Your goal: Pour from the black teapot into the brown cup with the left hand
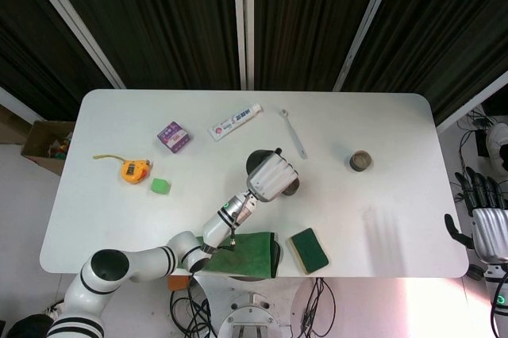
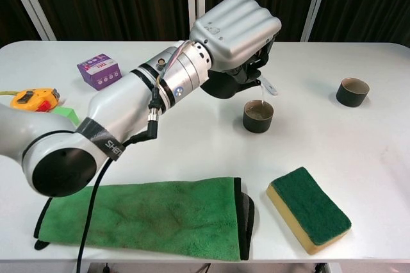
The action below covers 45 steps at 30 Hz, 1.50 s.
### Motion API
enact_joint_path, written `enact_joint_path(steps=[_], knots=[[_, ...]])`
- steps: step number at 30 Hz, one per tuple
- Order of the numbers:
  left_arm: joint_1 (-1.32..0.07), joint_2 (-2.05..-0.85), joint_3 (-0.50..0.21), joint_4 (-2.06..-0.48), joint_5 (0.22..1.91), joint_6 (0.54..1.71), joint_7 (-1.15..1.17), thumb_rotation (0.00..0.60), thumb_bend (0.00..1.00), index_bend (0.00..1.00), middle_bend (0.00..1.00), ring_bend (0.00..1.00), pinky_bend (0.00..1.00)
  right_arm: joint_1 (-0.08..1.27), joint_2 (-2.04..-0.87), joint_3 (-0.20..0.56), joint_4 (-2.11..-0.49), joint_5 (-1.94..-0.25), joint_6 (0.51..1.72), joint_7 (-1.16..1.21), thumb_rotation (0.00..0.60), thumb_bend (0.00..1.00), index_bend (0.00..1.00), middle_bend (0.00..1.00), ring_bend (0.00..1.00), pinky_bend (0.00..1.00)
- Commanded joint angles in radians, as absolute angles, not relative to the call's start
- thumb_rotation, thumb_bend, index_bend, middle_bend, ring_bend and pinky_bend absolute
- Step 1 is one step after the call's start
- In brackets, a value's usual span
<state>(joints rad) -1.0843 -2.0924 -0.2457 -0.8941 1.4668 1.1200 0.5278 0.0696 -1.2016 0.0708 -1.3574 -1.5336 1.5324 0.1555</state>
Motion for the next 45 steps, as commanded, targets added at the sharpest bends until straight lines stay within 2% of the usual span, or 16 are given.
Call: enact_joint_path(steps=[1,26,34,39,45], knots=[[-1.084,-2.092,-0.247,-0.894,1.466,1.119,0.530,0.600,0.46,1.00,1.00,1.00,0.66,0.069,-1.200,0.071,-1.361,-1.533,1.534,0.153,0.600,0.37,0.00,0.00,0.00,0.00],[-1.073,-2.086,-0.252,-0.920,1.457,1.115,0.516,0.600,0.46,1.00,1.00,1.00,0.66,0.073,-1.194,0.070,-1.377,-1.536,1.528,0.138,0.600,0.37,0.00,0.00,0.00,0.00],[-1.053,-2.082,-0.317,-1.000,1.360,1.066,0.425,0.600,0.46,1.00,1.00,1.00,0.66,0.075,-1.198,0.069,-1.373,-1.531,1.519,0.138,0.600,0.37,0.00,0.00,0.00,0.00],[-1.044,-2.059,-0.359,-1.055,1.328,1.075,0.378,0.600,0.46,1.00,1.00,1.00,0.66,0.078,-1.200,0.070,-1.369,-1.528,1.513,0.138,0.600,0.37,0.00,0.00,0.00,0.00],[-1.001,-2.004,-0.374,-1.159,1.293,1.091,0.321,0.600,0.45,1.00,1.00,1.00,0.66,0.084,-1.203,0.069,-1.372,-1.531,1.507,0.127,0.600,0.37,0.00,0.00,0.00,0.00]])
